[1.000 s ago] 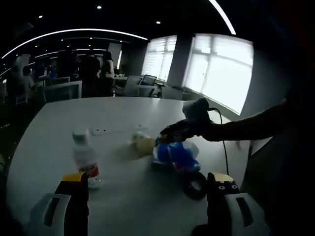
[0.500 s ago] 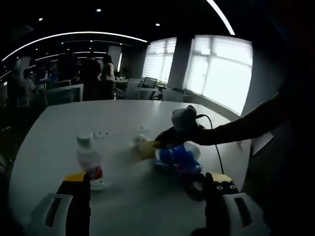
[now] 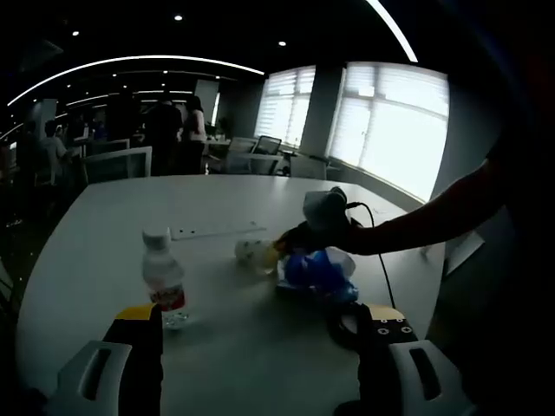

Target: Arrange the tabletop items into an orderly group along one side of the table until the central work area is clear of visible clutter.

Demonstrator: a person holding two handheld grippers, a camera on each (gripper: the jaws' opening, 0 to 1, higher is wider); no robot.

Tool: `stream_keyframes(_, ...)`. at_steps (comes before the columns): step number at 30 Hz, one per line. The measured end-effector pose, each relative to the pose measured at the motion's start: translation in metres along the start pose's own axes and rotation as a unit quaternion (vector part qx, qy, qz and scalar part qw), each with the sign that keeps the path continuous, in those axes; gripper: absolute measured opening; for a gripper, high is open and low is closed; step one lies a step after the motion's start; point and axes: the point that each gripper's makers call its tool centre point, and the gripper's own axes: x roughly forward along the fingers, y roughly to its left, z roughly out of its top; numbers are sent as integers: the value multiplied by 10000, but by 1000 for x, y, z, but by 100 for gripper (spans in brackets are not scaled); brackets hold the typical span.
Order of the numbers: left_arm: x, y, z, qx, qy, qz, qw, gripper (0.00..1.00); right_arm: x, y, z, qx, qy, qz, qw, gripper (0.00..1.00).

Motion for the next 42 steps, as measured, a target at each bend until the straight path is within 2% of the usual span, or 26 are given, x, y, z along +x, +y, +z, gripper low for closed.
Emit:
stream_keyframes(8, 2, -5, 0, 62, 9, -86, 9999, 91, -20, -6, 9, 165, -203, -38, 9996, 0)
stream_keyframes(15, 0, -10, 3, 135, -49, -136, 9998, 91, -43, 1, 21, 308, -438, 121, 9985, 0)
stream_keyframes(18, -1, -12, 4, 158, -67, -155, 9997, 91, -52, 10, 29, 321, -554, 286, 9975, 0)
stream_keyframes(20, -2, -13, 4, 179, -78, -162, 9997, 91, -48, 18, 32, 282, -600, 398, 9970, 0)
stream_keyframes(29, -10, -17, 1, 237, -116, -131, 9996, 91, -63, 50, 51, 166, -742, 878, 9932, 0)
stream_keyframes(33, -12, -16, 0, 240, -148, -101, 9996, 90, -70, 62, 62, 234, -812, 1004, 9914, 0)
stream_keyframes(42, -6, -17, 1, 340, -171, -72, 9992, 86, -89, 86, 69, 281, -915, 1174, 9885, 0)
